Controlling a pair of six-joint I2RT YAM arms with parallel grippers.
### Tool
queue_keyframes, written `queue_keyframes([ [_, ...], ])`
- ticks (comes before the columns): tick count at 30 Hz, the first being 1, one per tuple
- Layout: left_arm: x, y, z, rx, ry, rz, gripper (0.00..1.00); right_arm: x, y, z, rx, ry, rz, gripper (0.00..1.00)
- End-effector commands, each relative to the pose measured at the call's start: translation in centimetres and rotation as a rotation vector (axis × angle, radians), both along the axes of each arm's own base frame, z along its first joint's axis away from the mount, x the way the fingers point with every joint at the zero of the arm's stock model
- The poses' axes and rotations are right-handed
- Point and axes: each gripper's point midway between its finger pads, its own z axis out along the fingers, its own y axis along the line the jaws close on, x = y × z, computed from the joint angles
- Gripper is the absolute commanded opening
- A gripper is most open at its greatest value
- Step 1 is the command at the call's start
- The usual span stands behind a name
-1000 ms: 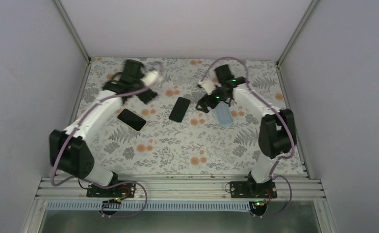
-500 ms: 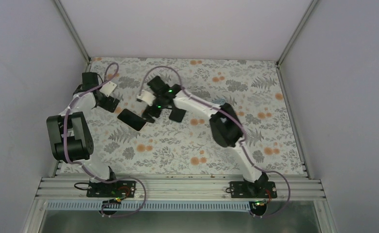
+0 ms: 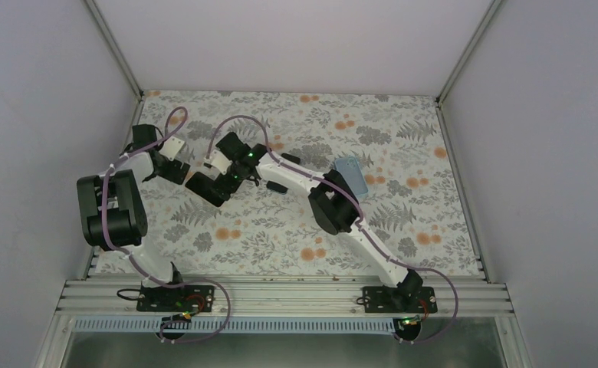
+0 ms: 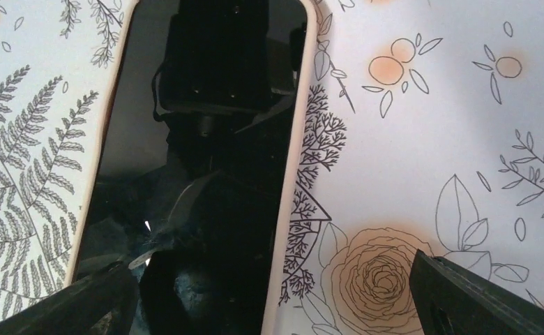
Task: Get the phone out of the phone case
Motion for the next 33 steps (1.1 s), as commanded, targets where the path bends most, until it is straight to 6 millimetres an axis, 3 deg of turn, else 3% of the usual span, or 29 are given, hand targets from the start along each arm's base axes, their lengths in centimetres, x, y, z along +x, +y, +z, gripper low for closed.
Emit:
queue_keyframes([
  [1, 0.4, 0.7, -1.5, -0.020, 0.002, 0.038, 1.00, 0.0, 0.2, -0.3, 0.014, 0.012, -0.041, 1.00],
  [17, -0.1, 0.5, -3.6, -0.037, 0.043, 0.041, 1.00, -3.4, 1.5, 1.2, 0.055, 0.065, 0.005, 1.00],
  [27, -0.3, 0.5, -4.1, -0.042, 0.052, 0.057, 1.00, -5.2, 1.9, -1.0, -0.008, 0.061, 0.030, 1.00],
  [33, -0.7, 0.0, -4.1, -0.053, 0.057, 0.052, 1.00, -4.1, 0.8, -4.3, -0.117, -0.022, -0.005, 1.00],
])
